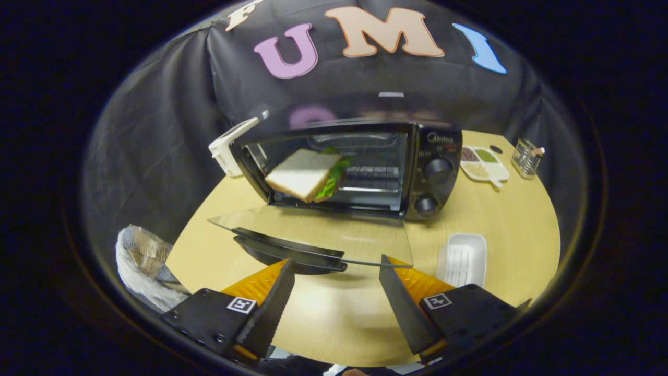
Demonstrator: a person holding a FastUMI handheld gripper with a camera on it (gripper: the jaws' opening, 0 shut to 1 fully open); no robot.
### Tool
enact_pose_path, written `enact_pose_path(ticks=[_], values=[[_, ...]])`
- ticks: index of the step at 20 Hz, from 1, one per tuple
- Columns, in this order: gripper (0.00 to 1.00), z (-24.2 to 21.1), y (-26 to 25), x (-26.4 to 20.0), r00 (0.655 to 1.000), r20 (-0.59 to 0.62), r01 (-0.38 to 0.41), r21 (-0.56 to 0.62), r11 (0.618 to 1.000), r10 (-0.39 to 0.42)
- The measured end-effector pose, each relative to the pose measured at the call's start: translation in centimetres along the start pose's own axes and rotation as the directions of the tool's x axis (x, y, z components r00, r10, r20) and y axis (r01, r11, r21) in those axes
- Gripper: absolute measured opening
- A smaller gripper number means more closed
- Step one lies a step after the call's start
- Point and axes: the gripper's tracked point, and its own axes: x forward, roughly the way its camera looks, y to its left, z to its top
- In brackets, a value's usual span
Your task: Open the toaster oven, put the food inside, and close the toaster oven door.
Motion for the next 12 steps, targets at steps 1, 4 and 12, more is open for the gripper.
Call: enact_pose_path(ticks=[1,4,12], values=[[1.00,0.8,0.2,-0.1,1.000,0.028,-0.004,-0.014,1.000,0.004],[1.00,3.5,0.3,-0.2,0.994,0.105,0.008,-0.059,0.998,-0.002],[1.00,13.1,-1.6,-2.4,0.939,0.331,0.151,-0.149,0.977,-0.094]])
